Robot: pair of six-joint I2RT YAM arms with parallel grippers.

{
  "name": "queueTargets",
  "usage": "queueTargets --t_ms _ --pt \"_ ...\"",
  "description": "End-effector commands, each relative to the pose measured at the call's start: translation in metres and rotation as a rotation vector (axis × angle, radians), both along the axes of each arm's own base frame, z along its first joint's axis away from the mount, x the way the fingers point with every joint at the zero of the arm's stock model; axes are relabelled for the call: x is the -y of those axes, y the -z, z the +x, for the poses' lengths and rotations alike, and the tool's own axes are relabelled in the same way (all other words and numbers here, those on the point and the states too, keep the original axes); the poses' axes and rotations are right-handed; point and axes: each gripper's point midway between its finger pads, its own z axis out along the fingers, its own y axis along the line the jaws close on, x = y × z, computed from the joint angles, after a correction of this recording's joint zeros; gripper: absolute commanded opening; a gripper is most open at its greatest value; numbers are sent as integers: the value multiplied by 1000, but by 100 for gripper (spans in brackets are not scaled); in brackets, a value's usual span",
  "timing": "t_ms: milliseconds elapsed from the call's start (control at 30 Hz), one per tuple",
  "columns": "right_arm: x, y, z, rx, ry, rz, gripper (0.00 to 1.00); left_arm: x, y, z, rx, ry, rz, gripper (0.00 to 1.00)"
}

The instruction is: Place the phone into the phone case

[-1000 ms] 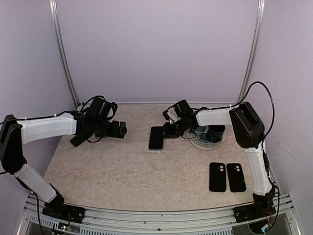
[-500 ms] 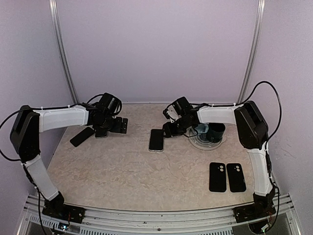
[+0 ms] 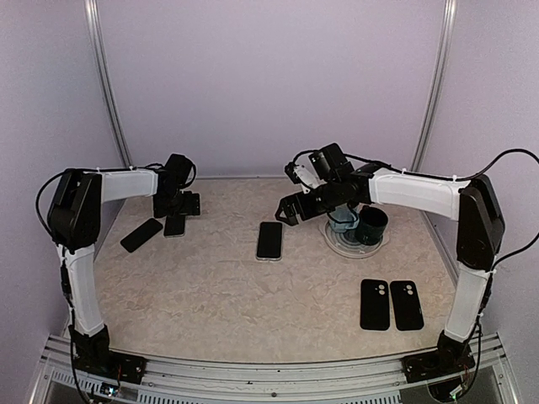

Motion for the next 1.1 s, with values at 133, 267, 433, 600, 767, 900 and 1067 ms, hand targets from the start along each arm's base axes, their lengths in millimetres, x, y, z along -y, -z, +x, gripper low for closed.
queueTargets --t_ms 133,267,433,600,767,900,1067 --pt "13 11 -22 7 -17 -44 99 -24 43 0 -102 -77 -2 99" --pt "13 17 -26 -8 -23 -49 99 -27 58 -5 -135 -81 13 99" --pt "12 21 -27 -17 -28 -51 99 -31 68 -9 -155 -77 5 99" --pt "12 22 -27 -13 -26 -57 99 -25 72 -10 -158 -46 -63 92" --pt "13 21 -26 -11 -25 -62 99 -16 72 -13 -159 -4 -108 77" --pt "16 22 -27 -12 -18 -74 99 -13 78 -20 -185 12 -122 65" --pt "19 20 -29 -7 -11 -76 99 -7 87 -46 -230 25 -129 63"
